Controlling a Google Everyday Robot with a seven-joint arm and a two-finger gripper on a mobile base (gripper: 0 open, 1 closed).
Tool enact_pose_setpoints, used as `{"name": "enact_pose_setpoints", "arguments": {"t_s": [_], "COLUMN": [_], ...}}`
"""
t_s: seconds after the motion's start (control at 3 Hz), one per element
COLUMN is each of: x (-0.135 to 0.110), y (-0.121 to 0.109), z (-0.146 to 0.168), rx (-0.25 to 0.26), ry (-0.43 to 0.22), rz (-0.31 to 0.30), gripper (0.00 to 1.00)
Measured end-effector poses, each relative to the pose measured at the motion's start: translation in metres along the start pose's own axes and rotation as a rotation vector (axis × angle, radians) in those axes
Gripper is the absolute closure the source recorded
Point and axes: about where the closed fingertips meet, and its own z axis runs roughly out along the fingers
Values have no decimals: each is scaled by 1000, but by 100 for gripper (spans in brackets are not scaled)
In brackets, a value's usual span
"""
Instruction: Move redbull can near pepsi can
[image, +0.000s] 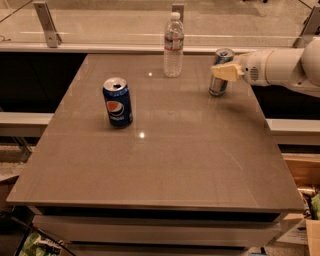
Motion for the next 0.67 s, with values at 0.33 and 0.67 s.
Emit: {"name": "enact_pose_setpoints", "arguments": {"t_s": [0.33, 0.67], "x": [0, 0], "y": [2, 3], "z": [2, 4], "rx": [-4, -8], "ry": [0, 1], "rz": [0, -1], "gripper": [87, 100]}}
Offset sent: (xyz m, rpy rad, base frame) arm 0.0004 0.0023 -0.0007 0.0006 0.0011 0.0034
